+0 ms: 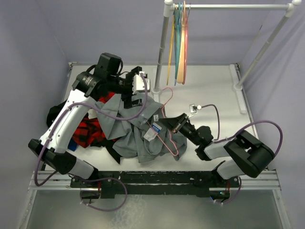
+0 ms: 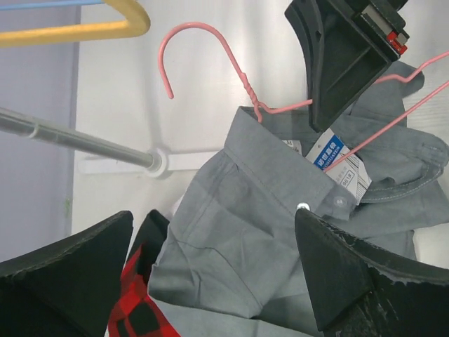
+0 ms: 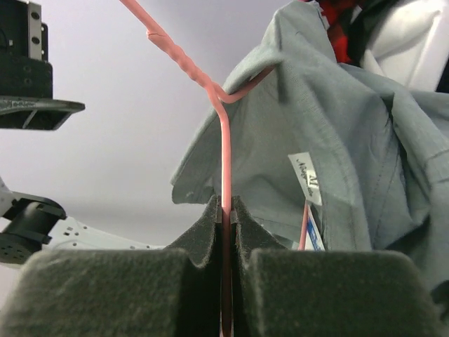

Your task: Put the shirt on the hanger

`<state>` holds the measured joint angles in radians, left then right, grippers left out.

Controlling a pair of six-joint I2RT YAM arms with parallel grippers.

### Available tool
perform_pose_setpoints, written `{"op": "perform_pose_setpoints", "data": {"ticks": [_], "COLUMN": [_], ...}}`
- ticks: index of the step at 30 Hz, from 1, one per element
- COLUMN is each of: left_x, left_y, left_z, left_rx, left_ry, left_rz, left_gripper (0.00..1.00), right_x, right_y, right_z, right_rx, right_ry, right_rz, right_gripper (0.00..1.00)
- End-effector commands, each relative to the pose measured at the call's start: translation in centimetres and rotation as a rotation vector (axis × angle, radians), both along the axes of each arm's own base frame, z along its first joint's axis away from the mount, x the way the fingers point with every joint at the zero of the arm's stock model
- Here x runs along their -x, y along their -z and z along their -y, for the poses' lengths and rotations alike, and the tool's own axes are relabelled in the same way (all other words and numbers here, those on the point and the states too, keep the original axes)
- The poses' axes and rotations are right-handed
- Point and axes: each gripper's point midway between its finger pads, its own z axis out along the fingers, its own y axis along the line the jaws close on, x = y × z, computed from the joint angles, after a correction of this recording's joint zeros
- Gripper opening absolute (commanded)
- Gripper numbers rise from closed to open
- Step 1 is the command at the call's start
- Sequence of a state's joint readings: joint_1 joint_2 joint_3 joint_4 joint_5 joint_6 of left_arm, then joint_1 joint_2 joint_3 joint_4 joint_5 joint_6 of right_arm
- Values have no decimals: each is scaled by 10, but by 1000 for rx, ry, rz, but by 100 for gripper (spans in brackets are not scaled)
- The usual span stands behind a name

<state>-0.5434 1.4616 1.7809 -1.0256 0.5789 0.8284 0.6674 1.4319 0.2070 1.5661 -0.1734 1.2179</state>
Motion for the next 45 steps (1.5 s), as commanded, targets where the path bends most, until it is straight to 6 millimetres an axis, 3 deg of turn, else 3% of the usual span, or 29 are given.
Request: {"op": "perform_pose_setpoints", "data": {"ticks": [1, 6, 15, 20, 26, 35, 39, 44, 45], "left_x": [3, -8, -64, -87, -100, -104, -105, -102, -99], "left_y": [-1, 29, 90, 115, 145, 186, 192, 181, 179], "left_z": [13, 5, 9, 15, 11, 18, 27, 35, 34], "left_rx": [135, 115, 9, -24, -102, -266, -286, -247, -244], "left_ry": [276, 451, 481, 474, 477, 488, 483, 485, 493], "left_rz": [6, 52, -116, -139, -153, -193, -204, -199, -195], "left_gripper": [100, 100, 100, 100, 100, 100, 100, 100, 95], "right_x": [10, 7, 4, -3, -11, -18, -19, -18, -17], "right_y": [-48, -42, -37, -31, -23, -17, -18, -20, -19], "right_z": [6, -2, -7, -10, -16, -23, -21, -19, -18], "right_rx": [-129, -113, -82, -72, -57, -46, -44, -47, -46], "right_ry": [1, -22, -14, -2, -1, -4, 5, 14, 14], "right_rz": [194, 190, 211, 197, 180, 174, 182, 185, 184], "right_gripper": [0, 0, 0, 0, 0, 0, 0, 0, 0]}}
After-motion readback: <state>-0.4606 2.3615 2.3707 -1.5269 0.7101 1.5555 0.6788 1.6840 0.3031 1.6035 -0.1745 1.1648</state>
